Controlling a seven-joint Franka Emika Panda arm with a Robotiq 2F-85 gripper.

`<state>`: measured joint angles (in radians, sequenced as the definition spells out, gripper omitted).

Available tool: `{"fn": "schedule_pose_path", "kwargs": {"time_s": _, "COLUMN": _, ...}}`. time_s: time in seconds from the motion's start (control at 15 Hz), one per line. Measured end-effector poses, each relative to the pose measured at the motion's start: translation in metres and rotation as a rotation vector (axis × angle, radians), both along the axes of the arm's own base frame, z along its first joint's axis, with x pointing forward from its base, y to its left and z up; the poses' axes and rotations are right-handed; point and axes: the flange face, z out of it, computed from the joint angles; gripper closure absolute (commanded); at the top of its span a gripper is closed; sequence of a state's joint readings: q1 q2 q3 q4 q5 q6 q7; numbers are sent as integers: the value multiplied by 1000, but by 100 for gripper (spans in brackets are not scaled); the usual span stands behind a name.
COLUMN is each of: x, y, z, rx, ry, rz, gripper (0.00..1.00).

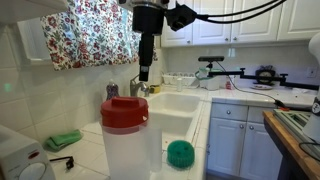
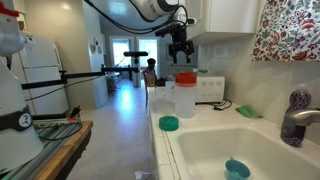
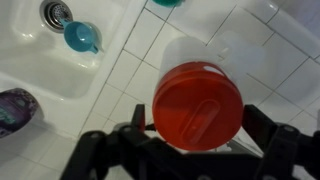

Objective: Remove the red lid from the clear jug.

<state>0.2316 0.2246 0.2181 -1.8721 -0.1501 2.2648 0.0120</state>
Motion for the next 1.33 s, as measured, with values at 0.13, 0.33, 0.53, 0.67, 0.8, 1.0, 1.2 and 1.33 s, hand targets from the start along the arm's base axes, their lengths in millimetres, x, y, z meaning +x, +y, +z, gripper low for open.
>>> {"fn": "schedule_pose_path", "kwargs": {"time_s": 0.13, "x": 7, "y": -6, "z": -6, "rx": -24, "ry": -39, "rz": -70, "gripper": 0}}
{"fn": "schedule_pose_path", "kwargs": {"time_s": 0.33, "x": 10, "y": -6, "z": -20, "rx": -65, "ry": -67, "rz": -137, "gripper": 0}}
{"fn": "schedule_pose_path", "kwargs": {"time_s": 0.53, "x": 8, "y": 3, "z": -33, "rx": -87, "ry": -71, "rz": -169, "gripper": 0}}
{"fn": "schedule_pose_path", "kwargs": {"time_s": 0.67, "x": 5, "y": 10, "z": -38, "rx": -88, "ry": -70, "rz": -177, "gripper": 0}}
{"fn": "schedule_pose_path", "kwargs": {"time_s": 0.8, "x": 3, "y": 17, "z": -37, "rx": -82, "ry": -75, "rz": -167, "gripper": 0}}
{"fn": "schedule_pose_path", "kwargs": {"time_s": 1.0, "x": 2, "y": 28, "z": -29, "rx": -63, "ry": -99, "rz": -150, "gripper": 0}}
{"fn": "schedule_pose_path", "kwargs": {"time_s": 1.2, "x": 2, "y": 31, "z": -27, "rx": -52, "ry": -112, "rz": -144, "gripper": 5}}
{"fn": "schedule_pose_path", "kwargs": {"time_s": 1.33, "x": 5, "y": 30, "z": -29, "rx": -51, "ry": -112, "rz": -148, "gripper": 5}}
